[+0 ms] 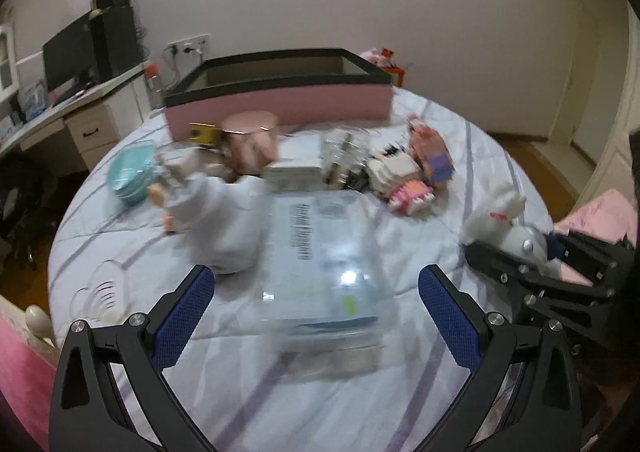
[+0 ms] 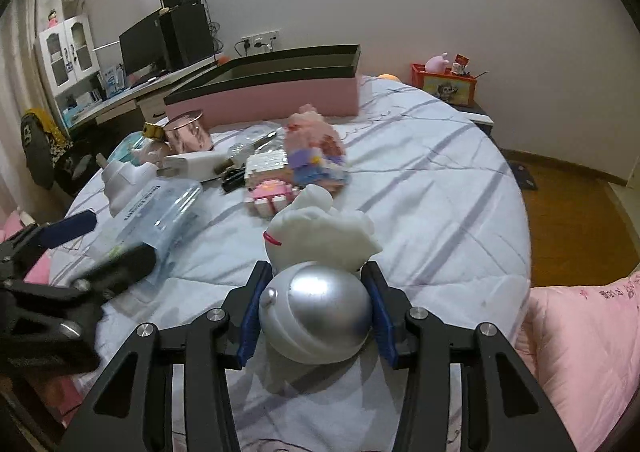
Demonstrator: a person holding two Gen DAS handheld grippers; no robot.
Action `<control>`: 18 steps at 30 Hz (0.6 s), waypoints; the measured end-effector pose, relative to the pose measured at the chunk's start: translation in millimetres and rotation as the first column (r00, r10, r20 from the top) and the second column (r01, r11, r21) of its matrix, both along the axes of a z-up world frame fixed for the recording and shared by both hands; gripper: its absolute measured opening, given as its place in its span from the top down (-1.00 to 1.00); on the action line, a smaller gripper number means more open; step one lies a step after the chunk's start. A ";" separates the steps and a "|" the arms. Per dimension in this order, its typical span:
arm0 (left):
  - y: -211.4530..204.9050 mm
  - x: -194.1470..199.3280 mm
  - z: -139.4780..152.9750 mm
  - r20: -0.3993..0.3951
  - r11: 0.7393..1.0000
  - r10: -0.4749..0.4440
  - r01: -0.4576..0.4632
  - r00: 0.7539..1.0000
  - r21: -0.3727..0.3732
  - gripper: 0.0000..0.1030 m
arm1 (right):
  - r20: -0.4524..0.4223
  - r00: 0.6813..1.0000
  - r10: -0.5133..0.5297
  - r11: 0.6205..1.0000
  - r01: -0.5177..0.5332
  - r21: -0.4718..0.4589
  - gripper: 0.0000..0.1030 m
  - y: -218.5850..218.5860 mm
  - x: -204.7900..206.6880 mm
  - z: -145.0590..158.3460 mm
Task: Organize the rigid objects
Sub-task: 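Grasp the silver ball with the right tool while the left tool grasps the Dental Flossers box, then carry both items into the pink box and open both tools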
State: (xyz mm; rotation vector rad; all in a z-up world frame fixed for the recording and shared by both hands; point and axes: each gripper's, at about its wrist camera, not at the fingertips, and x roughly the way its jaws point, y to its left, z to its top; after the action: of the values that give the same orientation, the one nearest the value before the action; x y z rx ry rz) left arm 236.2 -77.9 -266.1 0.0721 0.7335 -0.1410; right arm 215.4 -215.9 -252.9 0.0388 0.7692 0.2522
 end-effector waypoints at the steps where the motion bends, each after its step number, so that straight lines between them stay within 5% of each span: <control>1: -4.8 4.1 -4.7 -0.008 0.999 0.013 -0.013 1.000 0.032 -0.98 | 0.000 1.000 0.000 1.000 0.000 0.004 0.08 -0.7 0.7 0.0; 3: -6.8 11.3 -11.7 -0.032 0.998 0.022 -0.020 0.999 0.065 -0.89 | 0.002 1.000 0.000 1.000 0.000 0.005 0.07 -0.9 3.2 -0.3; 7: -1.8 17.9 -11.7 -0.064 1.000 0.009 -0.007 0.998 0.022 -0.20 | 0.010 1.000 0.001 1.000 -0.001 0.005 0.07 -1.5 7.0 -1.2; 18: 3.2 -10.9 32.2 0.074 0.997 -0.072 0.072 0.995 0.007 -0.19 | 0.043 0.999 -0.022 0.999 0.021 0.032 0.07 -1.5 -0.5 14.0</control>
State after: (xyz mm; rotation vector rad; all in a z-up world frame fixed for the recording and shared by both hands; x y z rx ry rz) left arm 225.3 -74.7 -233.9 0.1074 0.6574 -0.2049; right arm 215.0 -217.4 -238.9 0.0713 0.7217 0.2437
